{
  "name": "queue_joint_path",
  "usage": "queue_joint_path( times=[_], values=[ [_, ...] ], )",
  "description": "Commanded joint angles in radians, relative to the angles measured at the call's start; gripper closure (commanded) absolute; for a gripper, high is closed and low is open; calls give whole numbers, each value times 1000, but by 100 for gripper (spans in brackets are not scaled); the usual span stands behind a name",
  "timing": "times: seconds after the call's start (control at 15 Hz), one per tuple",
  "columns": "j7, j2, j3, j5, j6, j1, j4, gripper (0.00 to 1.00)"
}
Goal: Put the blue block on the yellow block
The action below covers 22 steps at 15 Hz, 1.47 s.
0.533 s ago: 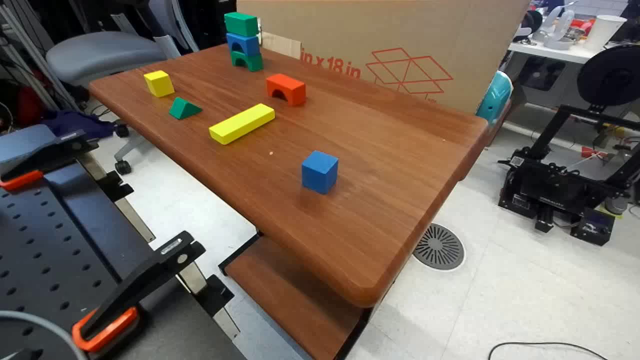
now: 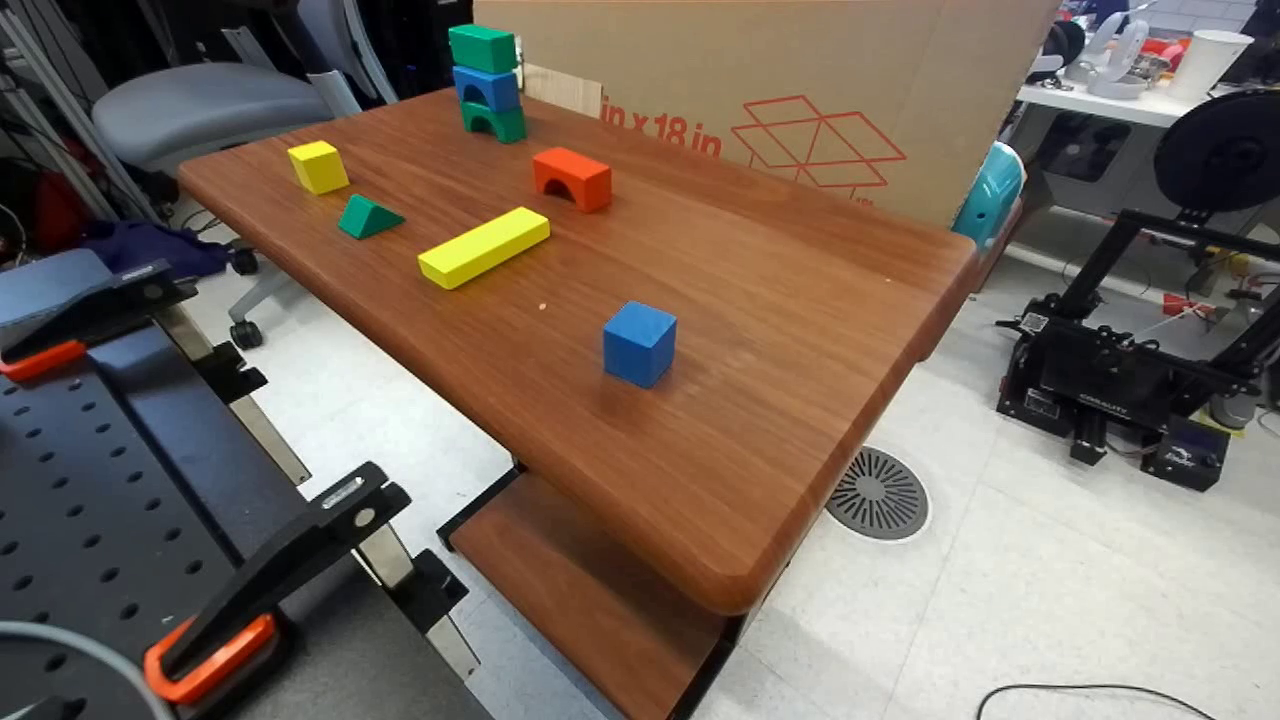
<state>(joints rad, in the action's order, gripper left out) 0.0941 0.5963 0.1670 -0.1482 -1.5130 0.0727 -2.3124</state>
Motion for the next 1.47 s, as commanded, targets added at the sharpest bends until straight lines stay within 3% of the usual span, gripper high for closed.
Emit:
queue_joint_path(
  times=[0.0,0.33,1.0,1.4],
  values=[
    [-13,-4,-21,-10,4,29,3,0],
    [-45,-55,-17,-1,-104,30,-7,0],
    [-241,-338,19,47,-615,29,-44,0],
    [-347,-513,21,51,-781,32,-33,0]
  ],
)
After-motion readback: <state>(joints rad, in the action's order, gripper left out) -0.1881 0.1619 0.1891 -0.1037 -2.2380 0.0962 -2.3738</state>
